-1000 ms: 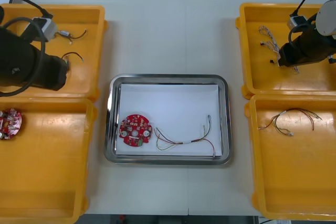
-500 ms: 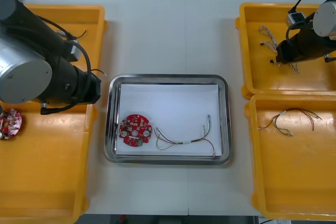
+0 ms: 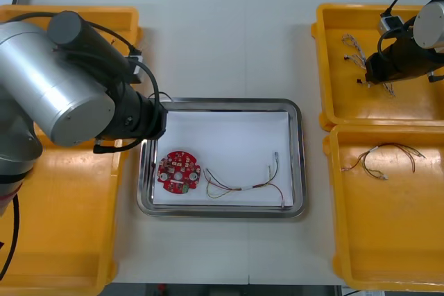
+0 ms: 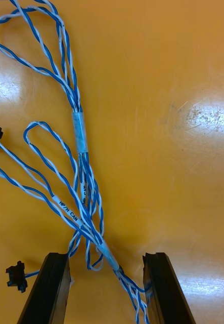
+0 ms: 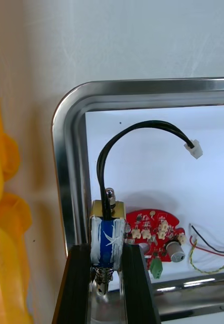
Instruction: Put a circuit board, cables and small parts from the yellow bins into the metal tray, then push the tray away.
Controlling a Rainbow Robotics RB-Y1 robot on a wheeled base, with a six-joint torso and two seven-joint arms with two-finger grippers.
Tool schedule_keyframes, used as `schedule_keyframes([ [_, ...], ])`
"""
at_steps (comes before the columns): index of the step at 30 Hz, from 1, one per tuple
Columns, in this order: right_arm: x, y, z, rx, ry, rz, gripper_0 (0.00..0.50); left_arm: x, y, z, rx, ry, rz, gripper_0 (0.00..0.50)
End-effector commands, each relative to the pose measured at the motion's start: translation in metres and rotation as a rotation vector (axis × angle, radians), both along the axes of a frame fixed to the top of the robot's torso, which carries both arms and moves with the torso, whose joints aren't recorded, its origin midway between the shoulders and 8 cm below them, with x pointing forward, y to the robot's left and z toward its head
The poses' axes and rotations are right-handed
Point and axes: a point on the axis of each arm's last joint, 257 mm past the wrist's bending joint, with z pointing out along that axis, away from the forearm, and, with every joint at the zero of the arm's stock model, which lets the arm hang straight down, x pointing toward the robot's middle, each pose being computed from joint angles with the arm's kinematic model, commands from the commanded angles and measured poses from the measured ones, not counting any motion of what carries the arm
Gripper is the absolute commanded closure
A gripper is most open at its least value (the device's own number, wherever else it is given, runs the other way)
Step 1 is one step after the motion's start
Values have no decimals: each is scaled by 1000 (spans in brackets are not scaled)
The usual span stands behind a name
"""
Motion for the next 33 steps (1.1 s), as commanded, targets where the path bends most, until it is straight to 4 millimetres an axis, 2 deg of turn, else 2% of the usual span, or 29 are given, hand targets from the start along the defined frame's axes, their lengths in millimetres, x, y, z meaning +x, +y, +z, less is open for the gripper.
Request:
schedule_keyframes([
  [1,5,2,10,-32,-21,54,74,17,-33,8,-32,-38,-28,500],
  [7,0,-5,2,-34,-6,53,76,24,-42,-2,-11,-17,-51,500],
  [10,-4,-8,-3,-38,3,53,76,27,-41,-9,31,-18,-72,500],
  [22,-11,-23,-11,-50,17,44,79,21,-43,-30,76,25,-109,500],
  [24,-12,-24,-12,-50,18,43,232,20,-44,-33,78,31,-113,500],
  [25,-12,-25,-12,-48,18,41,389,19,-44,-35,81,35,-112,500],
  [26,-12,-25,-11,-48,16,41,450,20,-43,-36,84,38,-110,500],
  [28,-12,-26,-11,-48,17,40,500,21,-44,-38,85,38,-113,500],
  [33,-11,-26,-8,-38,13,37,500,27,-40,-44,93,39,-113,500],
])
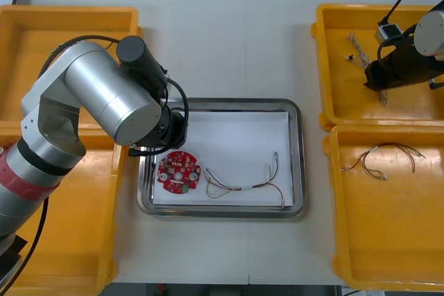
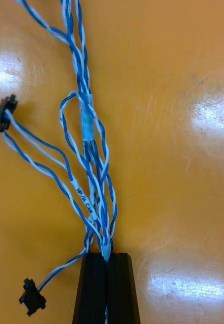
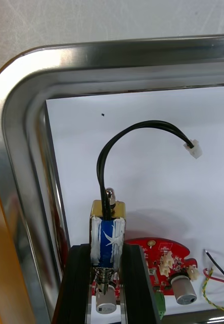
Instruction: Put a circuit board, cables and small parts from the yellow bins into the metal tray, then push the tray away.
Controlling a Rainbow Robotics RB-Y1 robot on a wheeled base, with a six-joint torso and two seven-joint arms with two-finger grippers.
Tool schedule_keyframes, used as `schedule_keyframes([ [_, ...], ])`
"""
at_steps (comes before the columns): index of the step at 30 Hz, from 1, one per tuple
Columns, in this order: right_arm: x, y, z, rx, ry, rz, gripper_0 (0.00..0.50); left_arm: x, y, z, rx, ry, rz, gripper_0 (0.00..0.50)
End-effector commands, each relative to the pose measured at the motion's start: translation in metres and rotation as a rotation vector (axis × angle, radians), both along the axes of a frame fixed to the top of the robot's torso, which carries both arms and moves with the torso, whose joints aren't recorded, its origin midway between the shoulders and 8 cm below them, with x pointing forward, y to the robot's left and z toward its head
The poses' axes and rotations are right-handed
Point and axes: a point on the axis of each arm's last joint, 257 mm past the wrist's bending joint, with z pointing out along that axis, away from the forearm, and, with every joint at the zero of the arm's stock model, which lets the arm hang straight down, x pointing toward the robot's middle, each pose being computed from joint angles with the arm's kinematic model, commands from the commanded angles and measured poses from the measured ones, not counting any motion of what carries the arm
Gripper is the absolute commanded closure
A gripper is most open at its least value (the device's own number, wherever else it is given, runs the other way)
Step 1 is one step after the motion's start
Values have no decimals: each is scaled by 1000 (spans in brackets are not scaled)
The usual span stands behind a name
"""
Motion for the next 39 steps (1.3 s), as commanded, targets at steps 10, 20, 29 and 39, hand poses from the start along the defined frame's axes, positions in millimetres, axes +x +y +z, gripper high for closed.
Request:
schedule_keyframes([
  [10,-6,-18,36,-2,0,13,500,16,-20,6,43,-50,-122,500],
  [20,-15,-23,72,6,-9,29,500,22,-20,-3,60,-56,-132,500],
  [29,-30,-21,113,38,-5,43,500,24,-29,-2,37,-60,-142,500],
  [39,-53,-18,157,74,31,41,500,23,-39,-1,20,-67,-155,500],
])
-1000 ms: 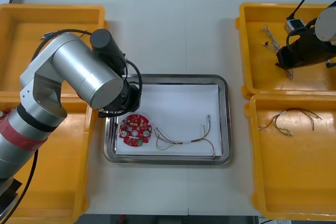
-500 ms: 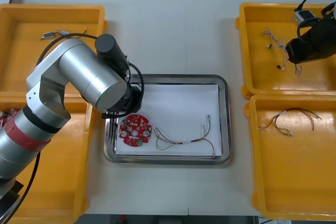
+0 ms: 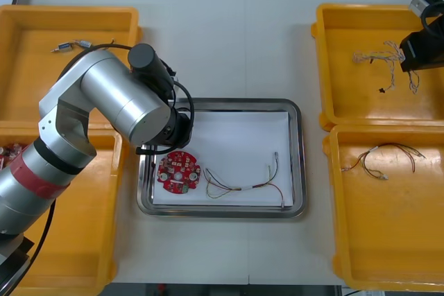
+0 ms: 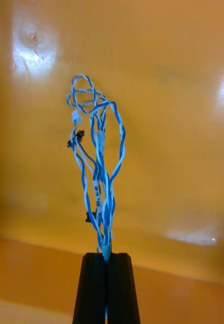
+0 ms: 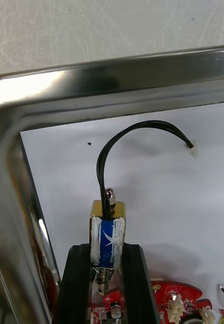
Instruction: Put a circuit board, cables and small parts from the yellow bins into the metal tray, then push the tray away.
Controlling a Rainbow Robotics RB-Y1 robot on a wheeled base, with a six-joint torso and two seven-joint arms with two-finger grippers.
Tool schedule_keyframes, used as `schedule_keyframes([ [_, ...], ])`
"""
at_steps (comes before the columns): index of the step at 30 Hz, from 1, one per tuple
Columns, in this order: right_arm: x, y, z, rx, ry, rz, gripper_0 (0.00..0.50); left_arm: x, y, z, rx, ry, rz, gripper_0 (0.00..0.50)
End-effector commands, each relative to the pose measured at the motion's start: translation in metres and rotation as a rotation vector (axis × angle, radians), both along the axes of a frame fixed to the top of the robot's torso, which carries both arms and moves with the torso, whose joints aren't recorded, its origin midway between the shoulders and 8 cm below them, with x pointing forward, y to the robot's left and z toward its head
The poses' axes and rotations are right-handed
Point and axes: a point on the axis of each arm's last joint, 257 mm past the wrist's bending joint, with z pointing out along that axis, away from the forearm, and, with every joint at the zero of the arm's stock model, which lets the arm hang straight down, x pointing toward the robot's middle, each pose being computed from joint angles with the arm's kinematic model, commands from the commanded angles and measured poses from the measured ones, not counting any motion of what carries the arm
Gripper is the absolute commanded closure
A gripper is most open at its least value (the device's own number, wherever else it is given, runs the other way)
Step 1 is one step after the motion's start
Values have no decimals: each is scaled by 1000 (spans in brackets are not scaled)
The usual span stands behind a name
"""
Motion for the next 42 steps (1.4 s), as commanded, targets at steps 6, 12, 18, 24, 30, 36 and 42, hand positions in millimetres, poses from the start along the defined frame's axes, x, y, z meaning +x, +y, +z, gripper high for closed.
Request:
schedule_keyframes([
  [6,-11,-11,98,-43,-86,10,500,1,-37,14,-7,-38,-104,500],
  [12,-20,-9,117,-83,-95,7,500,1,-37,11,5,-41,-103,495],
  [18,-17,-10,130,-110,-130,-2,500,1,-39,12,5,-45,-102,182],
  [24,-18,-11,130,-111,-130,-5,500,2,-37,12,10,-47,-97,0],
  [30,-17,-9,128,-118,-124,-3,500,2,-30,16,13,-40,-82,0],
  [36,-12,-7,122,-155,-122,0,500,-4,-23,38,-15,-21,-69,0],
  [42,8,-3,107,-165,-138,1,500,-12,-8,68,-34,-23,-50,0],
])
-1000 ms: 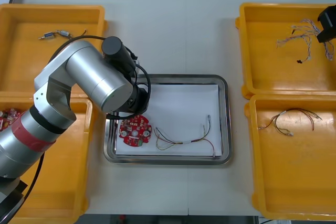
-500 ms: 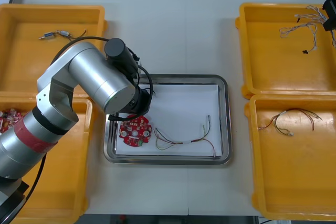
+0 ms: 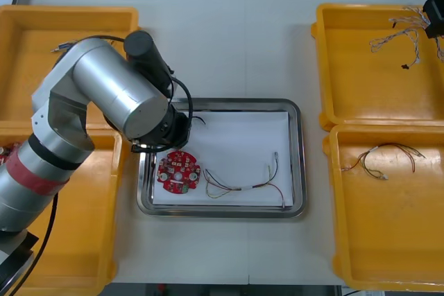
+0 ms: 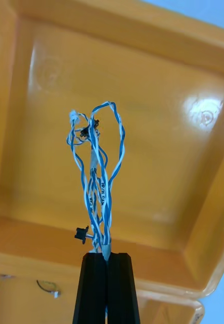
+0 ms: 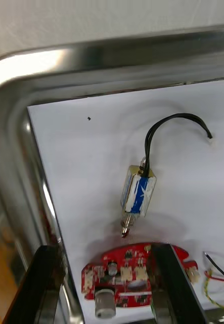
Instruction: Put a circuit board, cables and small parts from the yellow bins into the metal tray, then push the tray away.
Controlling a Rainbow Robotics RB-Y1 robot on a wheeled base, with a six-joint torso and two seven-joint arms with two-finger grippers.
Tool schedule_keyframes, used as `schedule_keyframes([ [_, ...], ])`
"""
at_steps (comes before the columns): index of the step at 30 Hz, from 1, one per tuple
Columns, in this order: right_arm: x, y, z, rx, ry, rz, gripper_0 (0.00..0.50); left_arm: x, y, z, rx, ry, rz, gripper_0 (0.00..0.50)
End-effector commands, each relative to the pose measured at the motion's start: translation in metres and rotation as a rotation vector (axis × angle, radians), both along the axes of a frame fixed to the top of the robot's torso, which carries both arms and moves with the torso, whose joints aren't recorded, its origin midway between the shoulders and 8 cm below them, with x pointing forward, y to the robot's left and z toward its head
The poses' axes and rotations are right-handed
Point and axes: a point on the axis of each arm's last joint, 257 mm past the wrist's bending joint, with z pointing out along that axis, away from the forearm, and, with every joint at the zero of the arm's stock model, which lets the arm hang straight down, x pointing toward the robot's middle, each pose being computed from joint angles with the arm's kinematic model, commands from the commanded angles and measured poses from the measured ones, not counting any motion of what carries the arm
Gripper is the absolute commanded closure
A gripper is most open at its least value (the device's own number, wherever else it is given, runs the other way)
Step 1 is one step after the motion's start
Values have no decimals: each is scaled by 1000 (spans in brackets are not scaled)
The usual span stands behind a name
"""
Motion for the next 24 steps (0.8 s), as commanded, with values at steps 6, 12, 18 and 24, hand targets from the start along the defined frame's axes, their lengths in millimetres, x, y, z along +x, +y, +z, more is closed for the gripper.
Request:
schedule_keyframes([
  [6,34,-1,16,3,-98,-18,500,4,18,81,-40,-91,-18,0],
  [12,36,-3,14,-2,-97,-21,500,9,59,104,-52,-98,38,0],
  [18,36,-3,11,4,-94,-19,475,16,103,128,-38,-132,102,0],
  [24,36,-1,12,4,-95,-10,92,21,145,143,-40,-133,165,0],
])
